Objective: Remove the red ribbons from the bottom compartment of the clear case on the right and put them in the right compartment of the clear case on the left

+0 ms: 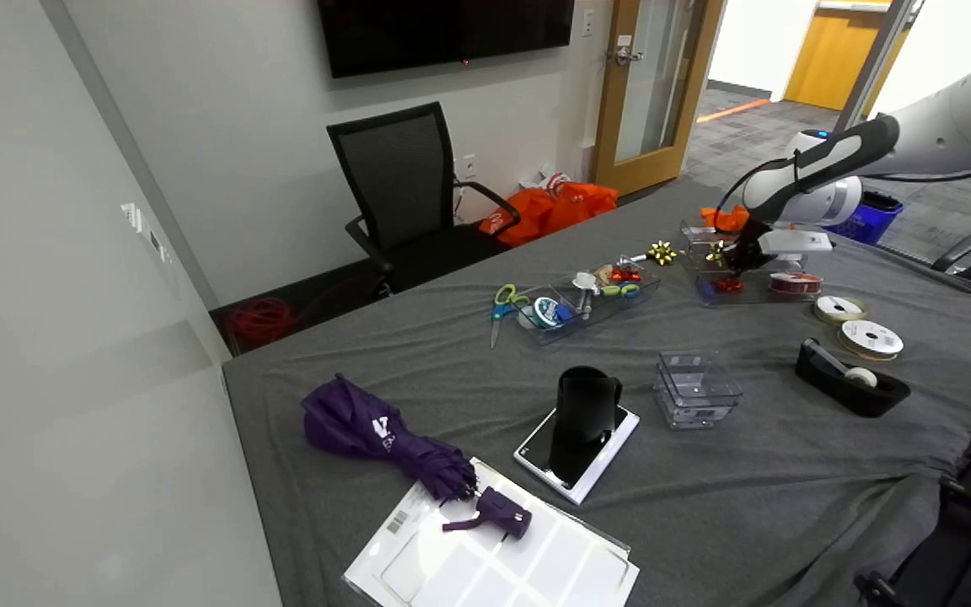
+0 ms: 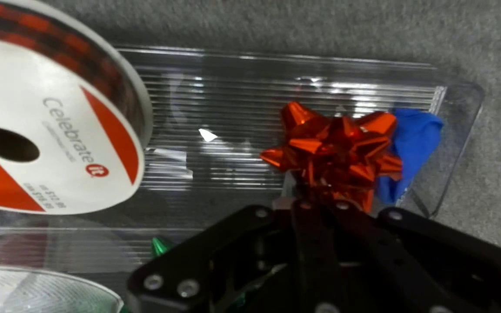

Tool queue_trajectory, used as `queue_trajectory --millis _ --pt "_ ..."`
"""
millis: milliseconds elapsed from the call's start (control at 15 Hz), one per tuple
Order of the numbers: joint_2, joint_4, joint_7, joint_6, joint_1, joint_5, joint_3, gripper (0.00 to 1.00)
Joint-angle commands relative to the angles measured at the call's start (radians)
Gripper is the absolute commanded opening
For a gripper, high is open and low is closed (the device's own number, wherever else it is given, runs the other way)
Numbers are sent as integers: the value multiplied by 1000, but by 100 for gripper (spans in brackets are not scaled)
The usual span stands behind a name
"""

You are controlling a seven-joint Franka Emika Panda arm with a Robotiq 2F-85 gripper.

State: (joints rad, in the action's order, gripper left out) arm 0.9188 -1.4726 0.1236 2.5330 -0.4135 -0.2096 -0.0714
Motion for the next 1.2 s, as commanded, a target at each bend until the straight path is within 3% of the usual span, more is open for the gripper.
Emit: queue_trajectory --millis 0,267,533,1133 --pt "-96 -118 -12 8 30 40 -34 0" --pt "-179 -209 -21 13 53 55 -45 0" --pt "-249 -275 -25 31 61 15 -14 0" --pt "-324 -258 -265 68 178 -200 90 0"
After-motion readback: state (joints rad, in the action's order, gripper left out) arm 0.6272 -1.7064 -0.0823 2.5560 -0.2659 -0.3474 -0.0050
